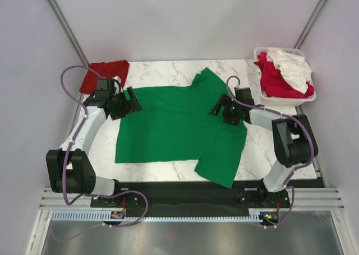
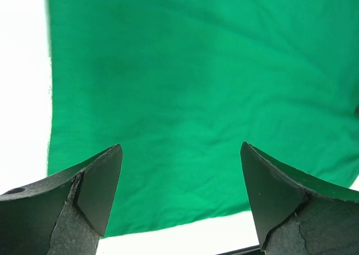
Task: Fold and stack the t-shirts
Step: Flatten the tshirt out
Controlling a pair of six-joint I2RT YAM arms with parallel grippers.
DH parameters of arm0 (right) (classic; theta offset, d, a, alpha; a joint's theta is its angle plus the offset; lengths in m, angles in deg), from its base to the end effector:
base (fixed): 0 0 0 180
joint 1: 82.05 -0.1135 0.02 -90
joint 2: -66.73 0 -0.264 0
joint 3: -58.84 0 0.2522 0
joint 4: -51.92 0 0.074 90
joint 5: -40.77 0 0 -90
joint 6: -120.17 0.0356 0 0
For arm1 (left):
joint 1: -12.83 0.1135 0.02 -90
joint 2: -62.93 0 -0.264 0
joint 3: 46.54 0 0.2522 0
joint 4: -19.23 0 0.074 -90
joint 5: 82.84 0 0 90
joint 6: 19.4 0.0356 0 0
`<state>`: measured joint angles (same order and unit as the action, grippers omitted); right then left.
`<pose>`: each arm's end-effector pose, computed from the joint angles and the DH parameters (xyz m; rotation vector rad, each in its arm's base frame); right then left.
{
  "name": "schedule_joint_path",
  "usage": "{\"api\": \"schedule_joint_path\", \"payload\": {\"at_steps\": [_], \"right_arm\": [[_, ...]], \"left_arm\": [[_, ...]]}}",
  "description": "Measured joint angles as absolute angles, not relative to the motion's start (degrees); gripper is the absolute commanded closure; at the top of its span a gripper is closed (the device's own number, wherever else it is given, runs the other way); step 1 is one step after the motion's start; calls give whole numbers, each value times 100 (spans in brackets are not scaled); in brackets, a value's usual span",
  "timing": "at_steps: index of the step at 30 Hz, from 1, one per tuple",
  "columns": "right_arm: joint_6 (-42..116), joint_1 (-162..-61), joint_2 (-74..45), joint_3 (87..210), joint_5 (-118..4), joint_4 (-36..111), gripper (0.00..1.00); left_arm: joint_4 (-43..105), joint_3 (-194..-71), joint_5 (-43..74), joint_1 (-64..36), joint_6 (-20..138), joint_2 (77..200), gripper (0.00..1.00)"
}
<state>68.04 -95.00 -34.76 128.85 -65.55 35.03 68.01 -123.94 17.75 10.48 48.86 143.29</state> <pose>0.3481 0.0903 0.1597 0.4072 2.4757 0.7331 0.2946 -0.0186 0.2752 -0.3412 2.4739 -0.4069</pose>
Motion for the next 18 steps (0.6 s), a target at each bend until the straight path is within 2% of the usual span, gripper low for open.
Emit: {"api": "schedule_joint_path", "payload": {"at_steps": [3, 8, 13, 18], "right_arm": [[6835, -9465, -2733, 12138, -6465, 3247, 2], [6537, -9507, -2591, 12184, -6474, 2832, 2], [6245, -9509, -2606, 13029, -6539, 2338, 2], [6155, -9533, -3057, 14527, -6570, 2329, 3]], "left_arm": [[6801, -12357, 1781, 1048, 4886, 14237, 7], [6806, -12234, 1781, 1037, 4884, 14207, 7], [6806, -12184, 1781, 980, 4886, 14207, 8], [6845, -12025, 1801, 967, 4927, 14095, 8]]}}
